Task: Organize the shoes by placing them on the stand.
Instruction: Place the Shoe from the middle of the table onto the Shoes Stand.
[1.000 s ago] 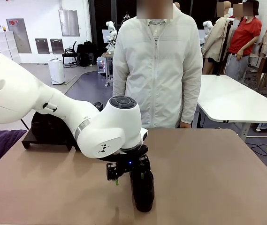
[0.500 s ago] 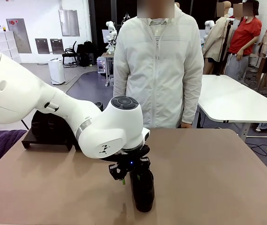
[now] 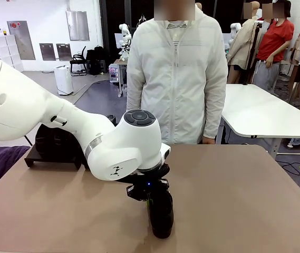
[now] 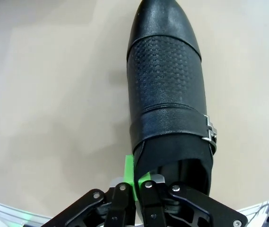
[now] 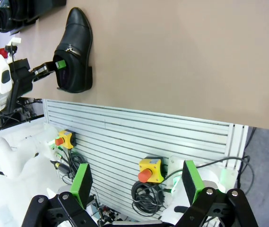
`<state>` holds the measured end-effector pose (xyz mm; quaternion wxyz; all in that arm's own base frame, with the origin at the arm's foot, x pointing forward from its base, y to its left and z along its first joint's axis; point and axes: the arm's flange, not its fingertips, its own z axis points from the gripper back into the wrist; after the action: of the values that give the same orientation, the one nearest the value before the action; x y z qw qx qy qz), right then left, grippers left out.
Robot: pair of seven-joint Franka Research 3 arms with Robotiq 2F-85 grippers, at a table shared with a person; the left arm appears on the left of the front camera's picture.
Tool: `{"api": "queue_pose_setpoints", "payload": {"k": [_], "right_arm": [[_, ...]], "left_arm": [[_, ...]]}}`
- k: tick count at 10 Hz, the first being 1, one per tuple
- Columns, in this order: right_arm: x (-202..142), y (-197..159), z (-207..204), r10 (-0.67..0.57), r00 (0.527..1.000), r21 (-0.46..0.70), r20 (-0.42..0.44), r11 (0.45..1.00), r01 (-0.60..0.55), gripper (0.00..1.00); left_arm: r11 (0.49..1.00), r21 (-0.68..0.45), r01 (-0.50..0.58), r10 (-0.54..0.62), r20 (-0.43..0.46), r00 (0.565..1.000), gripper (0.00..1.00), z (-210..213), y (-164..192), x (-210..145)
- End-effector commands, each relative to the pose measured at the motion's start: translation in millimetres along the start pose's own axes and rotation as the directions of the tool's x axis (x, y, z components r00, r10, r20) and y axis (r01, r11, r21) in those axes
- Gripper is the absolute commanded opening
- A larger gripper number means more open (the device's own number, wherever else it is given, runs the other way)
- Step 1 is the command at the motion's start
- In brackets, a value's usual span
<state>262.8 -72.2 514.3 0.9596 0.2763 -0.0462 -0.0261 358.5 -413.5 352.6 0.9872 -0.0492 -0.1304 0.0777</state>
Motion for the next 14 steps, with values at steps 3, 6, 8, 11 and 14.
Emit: {"api": "queue_pose_setpoints", "payload": {"k": [3, 6, 8, 11, 14], "right_arm": [[-1.2, -1.9, 2.3, 0.023, 1.000, 0.017, 0.000, 1.000, -0.023, 1.00], [-1.2, -1.9, 2.3, 0.023, 1.000, 0.017, 0.000, 1.000, -0.023, 1.00], [-1.2, -1.9, 2.3, 0.023, 1.000, 0.017, 0.000, 1.000, -0.023, 1.00], [-1.2, -1.9, 2.3, 0.023, 1.000, 0.017, 0.000, 1.000, -0.023, 1.00], [-1.2, -1.9, 2.3, 0.023, 1.000, 0.017, 0.000, 1.000, -0.023, 1.00]], "left_arm": [[0.998, -0.033, 0.049, -0.047, 0.055, 0.997, 0.00, 15.0, 8.5, -4.0], [0.961, -0.141, 0.237, -0.195, 0.258, 0.946, 0.00, 110.3, 33.3, -9.0], [0.943, -0.081, 0.324, -0.261, 0.429, 0.865, 0.00, 145.7, 67.8, -21.1], [0.976, -0.144, 0.162, -0.079, 0.458, 0.885, 0.00, 148.5, 128.5, -29.9], [0.956, -0.063, 0.288, -0.231, 0.445, 0.865, 0.00, 157.5, 83.1, -21.6]]}}
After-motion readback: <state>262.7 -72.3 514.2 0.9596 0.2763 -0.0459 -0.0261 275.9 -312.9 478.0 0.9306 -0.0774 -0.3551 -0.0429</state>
